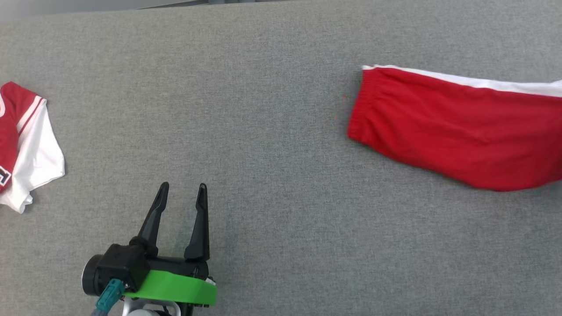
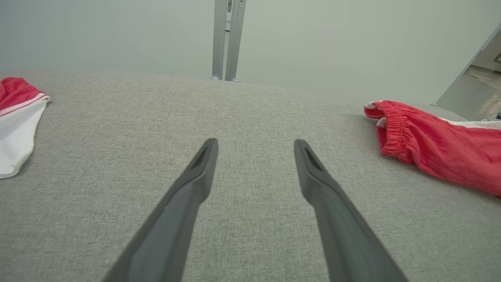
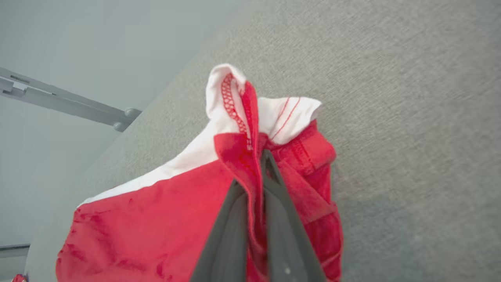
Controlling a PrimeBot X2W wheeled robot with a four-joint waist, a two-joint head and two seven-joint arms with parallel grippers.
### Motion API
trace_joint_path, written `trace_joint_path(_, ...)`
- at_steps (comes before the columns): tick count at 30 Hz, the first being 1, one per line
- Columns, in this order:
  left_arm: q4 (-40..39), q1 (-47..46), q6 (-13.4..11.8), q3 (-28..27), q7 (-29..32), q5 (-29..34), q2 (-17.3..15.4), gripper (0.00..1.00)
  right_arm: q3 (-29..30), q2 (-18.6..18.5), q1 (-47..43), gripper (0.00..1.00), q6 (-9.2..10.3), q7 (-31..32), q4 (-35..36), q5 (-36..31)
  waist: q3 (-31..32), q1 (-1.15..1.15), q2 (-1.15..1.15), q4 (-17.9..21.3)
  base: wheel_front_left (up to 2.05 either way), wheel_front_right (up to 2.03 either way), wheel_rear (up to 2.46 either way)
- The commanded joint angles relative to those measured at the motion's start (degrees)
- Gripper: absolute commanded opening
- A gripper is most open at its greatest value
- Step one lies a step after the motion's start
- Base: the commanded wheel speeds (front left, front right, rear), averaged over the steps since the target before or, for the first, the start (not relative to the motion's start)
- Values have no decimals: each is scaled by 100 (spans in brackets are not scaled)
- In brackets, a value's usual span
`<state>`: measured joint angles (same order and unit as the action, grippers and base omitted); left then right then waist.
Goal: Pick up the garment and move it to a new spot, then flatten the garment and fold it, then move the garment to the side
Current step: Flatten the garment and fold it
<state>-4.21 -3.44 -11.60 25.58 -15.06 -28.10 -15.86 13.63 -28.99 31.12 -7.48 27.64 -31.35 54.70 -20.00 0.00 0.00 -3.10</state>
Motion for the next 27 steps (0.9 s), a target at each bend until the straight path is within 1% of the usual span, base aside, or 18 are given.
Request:
trace_joint_path(1,-18,81,35,-38,-15,37,-24,100,145,-72,137,0,-2,-34,-55,-103,-47,0,0,-25,0,0,0)
trace_joint_path(4,-21,91,52,-50,-15,24,77,100,444,-246,294,0,-2,96,-49,-282,-107,0,0,-53,0,0,0)
trace_joint_path(5,-10,104,60,-51,-13,13,120,100,483,-255,335,0,-2,146,8,-352,-107,0,0,-56,0,0,0)
trace_joint_path(7,36,136,101,-56,-9,13,188,100,420,-140,408,0,-2,307,245,-510,-94,0,0,-46,0,0,0)
trace_joint_path(9,82,155,110,-60,-9,41,268,100,256,103,420,0,-3,504,579,-689,-66,0,0,-18,0,0,0)
trace_joint_path(11,138,156,161,-55,-10,69,340,100,9,424,366,0,-2,728,1011,-892,-26,0,0,13,0,0,0)
trace_joint_path(13,194,143,201,-37,-10,102,382,100,-259,828,272,0,-2,944,1474,-1128,22,0,0,37,0,0,0)
trace_joint_path(15,263,104,251,-16,-9,158,427,100,-557,1335,154,0,-2,1145,1947,-1452,70,0,0,53,0,0,0)
trace_joint_path(17,333,92,291,-3,-9,194,461,100,-678,1783,74,0,-2,1175,2235,-1838,120,0,0,68,0,0,0)
trace_joint_path(19,398,81,324,13,-9,214,478,100,-753,2196,-8,0,-2,1169,2380,-2216,156,0,0,63,0,0,0)
trace_joint_path(21,490,78,361,56,-9,217,493,100,-713,2415,-44,0,-2,1039,2429,-2536,193,0,0,31,0,0,0)
trace_joint_path(23,566,109,404,98,-9,232,529,100,-658,2548,-97,0,-2,883,2424,-2740,238,0,0,-17,0,0,0)
trace_joint_path(26,643,182,445,100,-9,229,582,100,-677,2599,-174,0,-2,704,2414,-2904,271,0,0,-62,0,0,0)
trace_joint_path(27,684,231,464,104,-9,221,611,100,-669,2594,-209,0,-2,604,2345,-2795,290,0,0,-76,0,0,0)
